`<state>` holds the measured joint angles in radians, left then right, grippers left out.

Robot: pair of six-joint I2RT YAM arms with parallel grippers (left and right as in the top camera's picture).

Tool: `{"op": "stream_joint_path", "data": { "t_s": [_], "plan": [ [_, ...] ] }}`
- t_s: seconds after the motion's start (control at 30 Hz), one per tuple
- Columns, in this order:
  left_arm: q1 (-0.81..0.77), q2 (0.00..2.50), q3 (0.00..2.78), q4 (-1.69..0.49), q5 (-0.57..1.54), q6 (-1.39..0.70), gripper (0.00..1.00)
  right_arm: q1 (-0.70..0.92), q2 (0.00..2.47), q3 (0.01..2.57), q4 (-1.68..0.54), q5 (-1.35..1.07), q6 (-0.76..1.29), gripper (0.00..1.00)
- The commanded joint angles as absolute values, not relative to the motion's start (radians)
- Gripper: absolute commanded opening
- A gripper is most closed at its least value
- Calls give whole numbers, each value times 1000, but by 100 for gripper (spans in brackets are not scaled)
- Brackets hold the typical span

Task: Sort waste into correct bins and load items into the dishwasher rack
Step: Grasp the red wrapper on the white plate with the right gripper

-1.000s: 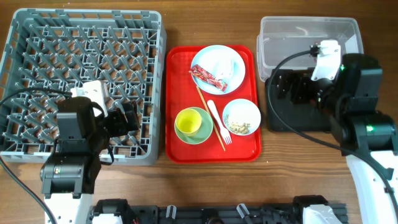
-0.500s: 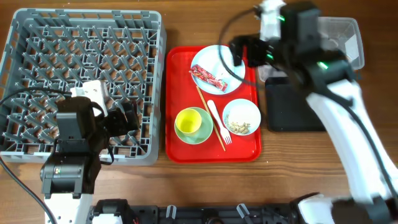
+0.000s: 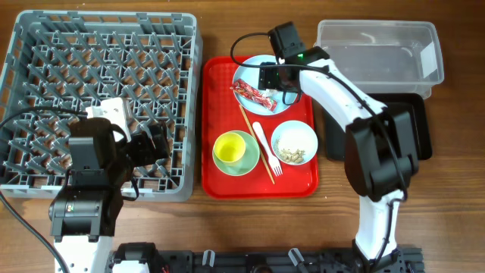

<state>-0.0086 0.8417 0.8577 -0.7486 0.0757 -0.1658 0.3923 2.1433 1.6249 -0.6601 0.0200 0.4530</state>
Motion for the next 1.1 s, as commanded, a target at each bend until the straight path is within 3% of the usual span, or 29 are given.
{"op": "stream_joint_path", "data": {
  "t_s": [0.0, 0.1, 0.2, 0.43, 0.53, 0.6, 0.63, 0.67, 0.7, 0.9, 1.07],
  "plan": [
    [-15, 847, 875, -746, 66, -165, 100, 397, 2196, 1643, -654, 19, 551, 57],
    [-15, 847, 875, -746, 66, -165, 100, 397, 2190, 1644, -658, 18, 552, 29],
    [-15, 847, 875, -746, 66, -165, 100, 393, 2138, 1644, -674, 19, 541, 11],
    [-15, 847, 875, -746, 66, -165, 100, 334, 1833, 1644, -717, 226, 515, 9],
    [-15, 847, 875, -746, 66, -165, 100, 260, 1753, 1644, -728, 263, 517, 15],
    [-15, 847, 875, -746, 66, -165, 100, 191, 1745, 1644, -748, 262, 528, 30],
    [-15, 847, 875, -746, 66, -165, 100, 157, 1753, 1644, -753, 257, 527, 44],
    [-15, 847, 875, -746, 66, -165, 100, 130, 1759, 1644, -741, 226, 523, 84],
    [-15, 847, 875, -746, 66, -165, 100, 115, 1760, 1644, -727, 193, 523, 100],
    [-15, 847, 875, -746, 66, -165, 100, 115, 1731, 1644, -677, -61, 450, 100],
    [-15, 847, 875, -746, 66, -165, 100, 282, 1768, 1642, -757, -151, 119, 100]
  ]
}}
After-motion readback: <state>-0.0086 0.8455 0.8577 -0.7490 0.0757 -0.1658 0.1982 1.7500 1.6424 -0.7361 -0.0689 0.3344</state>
